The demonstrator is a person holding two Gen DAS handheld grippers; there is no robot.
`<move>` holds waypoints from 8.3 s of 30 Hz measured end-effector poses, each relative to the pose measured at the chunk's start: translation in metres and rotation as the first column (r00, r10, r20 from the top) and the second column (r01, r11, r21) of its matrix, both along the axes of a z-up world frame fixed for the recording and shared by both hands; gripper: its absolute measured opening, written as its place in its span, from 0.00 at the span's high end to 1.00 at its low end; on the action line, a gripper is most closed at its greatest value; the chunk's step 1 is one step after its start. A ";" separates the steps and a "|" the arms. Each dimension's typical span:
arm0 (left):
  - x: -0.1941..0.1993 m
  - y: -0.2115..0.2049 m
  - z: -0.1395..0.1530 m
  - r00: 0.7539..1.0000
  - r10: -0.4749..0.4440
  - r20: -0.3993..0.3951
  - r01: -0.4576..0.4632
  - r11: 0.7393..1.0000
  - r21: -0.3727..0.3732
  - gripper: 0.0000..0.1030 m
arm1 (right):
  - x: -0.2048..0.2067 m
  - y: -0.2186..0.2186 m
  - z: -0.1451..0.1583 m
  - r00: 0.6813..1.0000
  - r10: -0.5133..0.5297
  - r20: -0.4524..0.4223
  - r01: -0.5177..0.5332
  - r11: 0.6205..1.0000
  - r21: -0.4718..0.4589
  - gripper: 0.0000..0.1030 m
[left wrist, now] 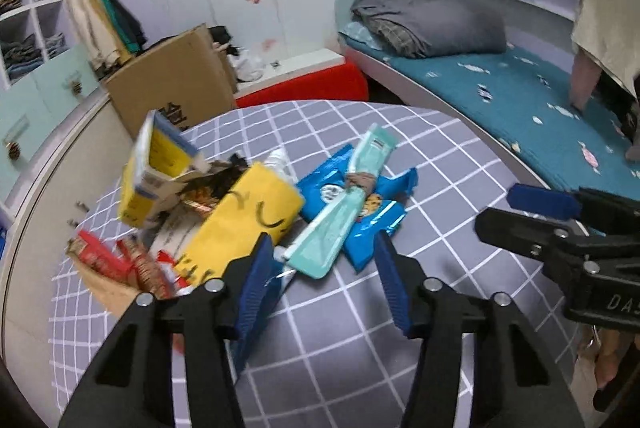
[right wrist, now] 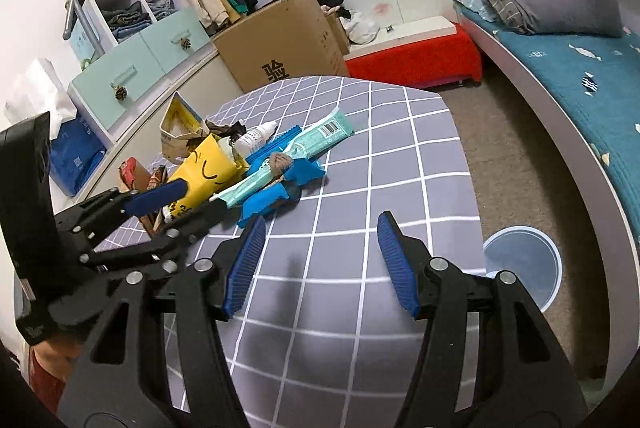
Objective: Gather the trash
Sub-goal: 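Move both tools back over the cluttered table, then grasp the teal toothpaste tube with the left tool while the right tool grasps the blue snack bag, then carry both items over the blue bucket and open both tools to drop them, then move both tools back over the cluttered table, then grasp the blue-and-white tube with the left tool while the right tool grasps the red-and-brown bread bag, then carry both items over the blue bucket and open both tools to drop them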
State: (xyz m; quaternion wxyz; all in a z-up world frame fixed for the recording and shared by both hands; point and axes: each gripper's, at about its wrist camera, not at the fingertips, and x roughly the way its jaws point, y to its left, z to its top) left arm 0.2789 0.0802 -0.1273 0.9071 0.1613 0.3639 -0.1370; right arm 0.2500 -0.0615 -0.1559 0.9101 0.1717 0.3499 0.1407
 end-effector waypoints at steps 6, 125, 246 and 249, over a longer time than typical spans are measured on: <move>0.015 -0.008 -0.014 1.000 -0.002 -0.028 0.003 0.999 0.037 0.61 | 0.012 0.001 -0.003 1.000 -0.004 -0.014 0.004 1.000 -0.005 0.43; 0.059 -0.308 -0.236 0.941 -0.089 -0.326 0.067 0.995 -0.078 0.28 | -0.041 -0.298 -0.252 0.756 -0.571 -0.320 0.629 0.769 0.115 0.44; -0.070 0.224 0.064 0.933 0.343 0.107 -0.289 0.893 -0.344 0.93 | 0.026 0.204 0.070 0.936 0.328 0.130 -0.324 0.945 -0.053 0.77; -0.074 0.203 0.077 0.943 0.304 0.135 -0.243 0.907 -0.344 0.93 | 0.013 0.182 0.087 0.937 0.301 0.175 -0.299 0.953 -0.041 0.77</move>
